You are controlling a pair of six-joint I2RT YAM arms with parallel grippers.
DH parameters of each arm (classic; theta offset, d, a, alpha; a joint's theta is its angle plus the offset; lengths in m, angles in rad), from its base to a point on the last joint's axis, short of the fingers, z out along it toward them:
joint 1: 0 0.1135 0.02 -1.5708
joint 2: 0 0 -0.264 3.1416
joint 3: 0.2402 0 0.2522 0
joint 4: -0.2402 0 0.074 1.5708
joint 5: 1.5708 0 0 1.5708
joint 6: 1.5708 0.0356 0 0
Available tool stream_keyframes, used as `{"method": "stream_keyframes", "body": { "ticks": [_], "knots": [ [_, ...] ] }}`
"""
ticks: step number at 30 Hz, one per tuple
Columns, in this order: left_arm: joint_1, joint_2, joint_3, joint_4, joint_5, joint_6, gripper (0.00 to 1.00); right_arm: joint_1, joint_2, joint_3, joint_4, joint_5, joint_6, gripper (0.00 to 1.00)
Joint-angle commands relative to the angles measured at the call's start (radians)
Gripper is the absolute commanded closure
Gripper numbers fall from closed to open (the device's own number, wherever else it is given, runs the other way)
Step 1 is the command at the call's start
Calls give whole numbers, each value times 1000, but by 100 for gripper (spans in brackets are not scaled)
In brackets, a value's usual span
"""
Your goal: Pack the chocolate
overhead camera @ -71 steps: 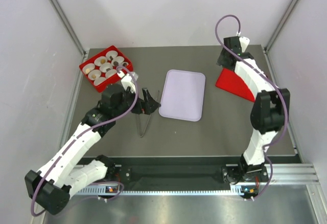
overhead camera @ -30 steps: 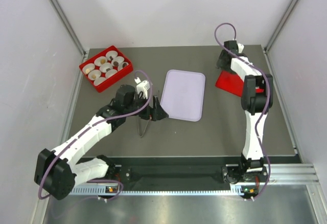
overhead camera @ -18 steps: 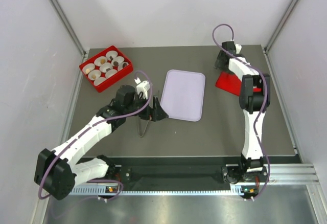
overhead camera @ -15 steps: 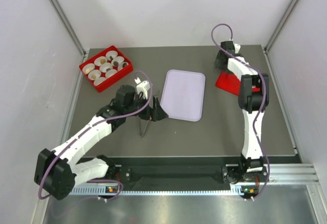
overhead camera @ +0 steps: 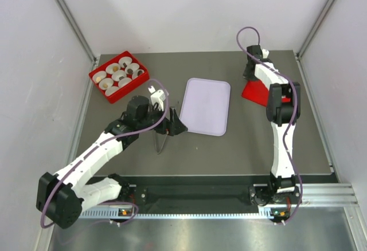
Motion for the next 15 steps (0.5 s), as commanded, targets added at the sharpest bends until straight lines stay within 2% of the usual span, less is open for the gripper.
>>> {"method": "stream_keyframes", "body": {
  "ticks": [1, 4, 10, 15],
  "knots": [
    [-4, -15, 17, 7, -18, 23, 12, 10, 0, 48, -13, -9, -18, 92],
    [-3, -18, 34, -11, -31, 28, 12, 9, -26, 48, -14, 7, -38, 100],
    [-3, -3, 79, -2, -59, -5, 13, 9, -162, 43, -14, -23, -73, 100],
    [-3, 46, 157, 21, -71, -61, 14, 7, -352, -85, 16, -50, -84, 100]
  ]
}}
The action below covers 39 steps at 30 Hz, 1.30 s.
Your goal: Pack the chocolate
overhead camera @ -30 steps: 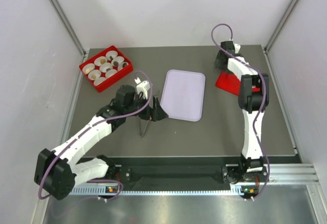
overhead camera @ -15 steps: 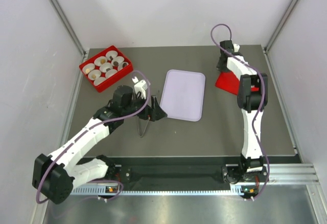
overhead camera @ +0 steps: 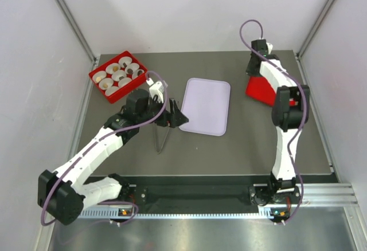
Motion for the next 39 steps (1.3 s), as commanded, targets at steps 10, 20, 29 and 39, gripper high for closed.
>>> {"method": "stream_keyframes", "body": {
  "ticks": [10, 20, 29, 39],
  "knots": [
    [17, 196, 268, 15, 8, -6, 15, 12, -567, -196, 50, -174, -43, 100],
    [129, 336, 331, 455, 327, -461, 18, 44, -806, -205, 92, -445, 55, 100],
    [152, 446, 136, 1245, 281, -1299, 13, 228, -944, -292, 451, -391, 165, 100],
    [115, 665, 99, 1608, 151, -1721, 6, 428, -879, -320, 737, -263, 112, 100]
  ]
}}
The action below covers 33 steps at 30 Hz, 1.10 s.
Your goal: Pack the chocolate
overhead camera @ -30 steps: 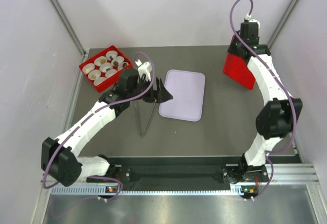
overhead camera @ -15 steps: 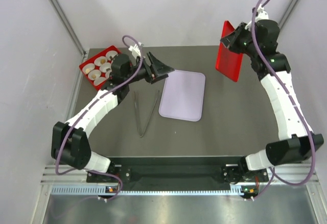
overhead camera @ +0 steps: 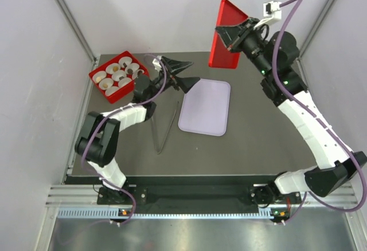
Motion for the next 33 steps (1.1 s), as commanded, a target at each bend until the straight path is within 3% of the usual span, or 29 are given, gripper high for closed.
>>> {"method": "stream_keyframes", "body": {
  "ticks": [1, 4, 18, 33],
  "knots": [
    [-26, 75, -15, 315, -74, -364, 6, 51, 38, 7, 216, 69, -58, 100],
    [-40, 135, 1, 398, -114, -439, 6, 68, 65, -4, 255, 80, -76, 100],
    [-85, 286, 153, 450, -290, -590, 4, 104, 105, -99, 454, 123, -119, 100],
    [-167, 348, 234, 441, -453, -648, 1, 105, 113, -280, 787, 53, -141, 100]
  ]
}}
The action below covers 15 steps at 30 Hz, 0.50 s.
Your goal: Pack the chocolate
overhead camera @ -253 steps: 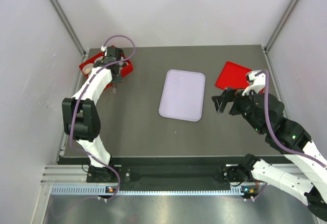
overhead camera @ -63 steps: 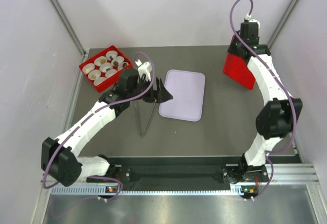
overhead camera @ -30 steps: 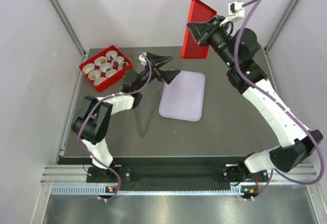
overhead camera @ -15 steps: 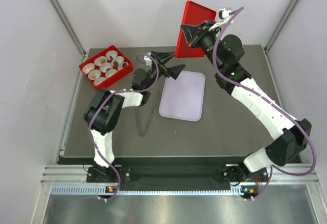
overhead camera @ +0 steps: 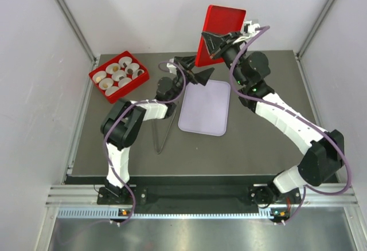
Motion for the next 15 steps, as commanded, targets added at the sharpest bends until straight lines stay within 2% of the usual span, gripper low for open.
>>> {"method": "stream_keyframes", "body": {
  "ticks": [1, 4, 11, 15],
  "knots": [
    [-44, 51, 77, 235, -63, -572, 1, 18, -7, -28, 220, -53, -11, 100],
    [-47, 70, 116, 253, -78, -569, 1, 18, -12, -47, 236, -50, -13, 100],
    [-35, 62, 51, 307, -159, -583, 1, -7, -70, -90, 228, -49, -11, 100],
    [-44, 48, 88, 265, -170, -568, 1, -20, -78, -104, 273, -69, 22, 100]
  ]
}}
